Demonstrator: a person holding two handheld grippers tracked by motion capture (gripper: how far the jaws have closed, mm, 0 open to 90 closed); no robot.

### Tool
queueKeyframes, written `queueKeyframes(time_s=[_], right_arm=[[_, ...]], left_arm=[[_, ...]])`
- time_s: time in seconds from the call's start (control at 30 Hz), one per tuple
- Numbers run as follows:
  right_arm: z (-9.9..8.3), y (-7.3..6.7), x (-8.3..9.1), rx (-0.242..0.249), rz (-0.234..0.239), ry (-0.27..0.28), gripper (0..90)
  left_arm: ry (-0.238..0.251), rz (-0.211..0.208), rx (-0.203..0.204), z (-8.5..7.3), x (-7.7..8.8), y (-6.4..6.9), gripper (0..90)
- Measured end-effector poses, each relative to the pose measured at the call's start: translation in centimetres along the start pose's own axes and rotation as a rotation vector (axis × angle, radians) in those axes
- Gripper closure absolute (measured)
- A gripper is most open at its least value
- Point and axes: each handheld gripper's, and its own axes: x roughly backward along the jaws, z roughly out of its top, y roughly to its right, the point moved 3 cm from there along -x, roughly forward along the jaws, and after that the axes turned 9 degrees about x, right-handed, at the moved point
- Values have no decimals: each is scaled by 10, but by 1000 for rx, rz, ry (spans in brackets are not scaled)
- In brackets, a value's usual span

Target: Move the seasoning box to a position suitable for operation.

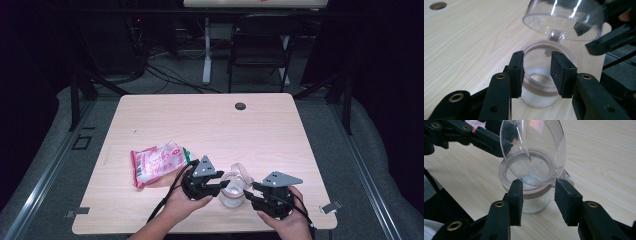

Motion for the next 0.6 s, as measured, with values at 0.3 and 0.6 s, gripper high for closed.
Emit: queueKeyframes(time_s=[0.3,0.6], right_arm=[[0,1,1,-2,-2,9,585],[1,5,5,-14,-2,32,597]], left_arm=[[-31,19,-2,-8,-11,-2,642],[-30,19,-15,-8,-10,-3,662]])
